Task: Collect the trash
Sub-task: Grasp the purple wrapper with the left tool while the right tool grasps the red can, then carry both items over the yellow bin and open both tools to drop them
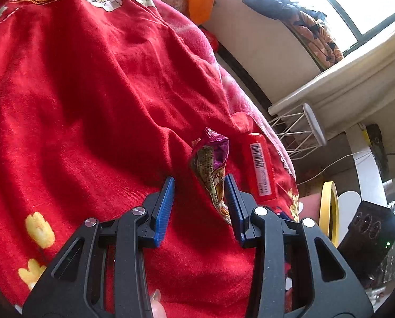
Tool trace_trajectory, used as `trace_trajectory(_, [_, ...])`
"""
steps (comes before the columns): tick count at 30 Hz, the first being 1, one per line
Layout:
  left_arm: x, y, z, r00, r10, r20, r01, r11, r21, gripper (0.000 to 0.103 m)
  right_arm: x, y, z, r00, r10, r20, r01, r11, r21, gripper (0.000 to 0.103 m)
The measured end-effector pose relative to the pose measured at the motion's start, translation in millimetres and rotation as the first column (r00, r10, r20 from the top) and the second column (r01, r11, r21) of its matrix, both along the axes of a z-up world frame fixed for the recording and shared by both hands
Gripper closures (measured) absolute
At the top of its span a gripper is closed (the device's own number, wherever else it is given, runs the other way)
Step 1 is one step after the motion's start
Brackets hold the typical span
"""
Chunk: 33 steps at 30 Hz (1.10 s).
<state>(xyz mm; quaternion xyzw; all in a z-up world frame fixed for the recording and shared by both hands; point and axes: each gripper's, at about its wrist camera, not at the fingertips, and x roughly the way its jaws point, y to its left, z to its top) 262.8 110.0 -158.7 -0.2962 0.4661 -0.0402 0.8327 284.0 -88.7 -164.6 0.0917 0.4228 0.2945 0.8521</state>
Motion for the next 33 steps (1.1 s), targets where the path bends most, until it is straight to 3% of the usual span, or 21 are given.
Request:
trace_trajectory(2, [1.5, -1.8, 1.1, 1.0, -0.003, 0.002, 0.003, 1.0, -0.001, 0.083, -0.7, -7.1, 2.8, 1.0, -0.015, -0.007, 0.015, 1.0, 0.019, 0.071])
trace_trajectory(7, [-6.1, -9.5, 6.0, 1.0, -0.008, 0.023, 0.008, 1.0, 0.021, 0.089, -7.6, -24.2, 15.0, 0.999, -0.037, 0.005, 0.036, 0.997, 0.062, 0.071])
trace_trajectory(25, [-48.3, -43.9, 63.6, 0.98, -0.079, 0.182, 0.068, 0.996, 0.066, 0.091, -40.7, -70.9, 59.7, 0.985, -0.107, 0.134, 0.096, 0.992, 0.088, 0.072])
trace_trajectory(33, [-54.8, -70.8, 78.9, 0.966, -0.143, 0.218, 0.129, 0.989, 0.076, 0.091, -53.7, -104.6, 85.0, 0.956, -0.194, 0.218, 0.168, 0.977, 0.133, 0.072])
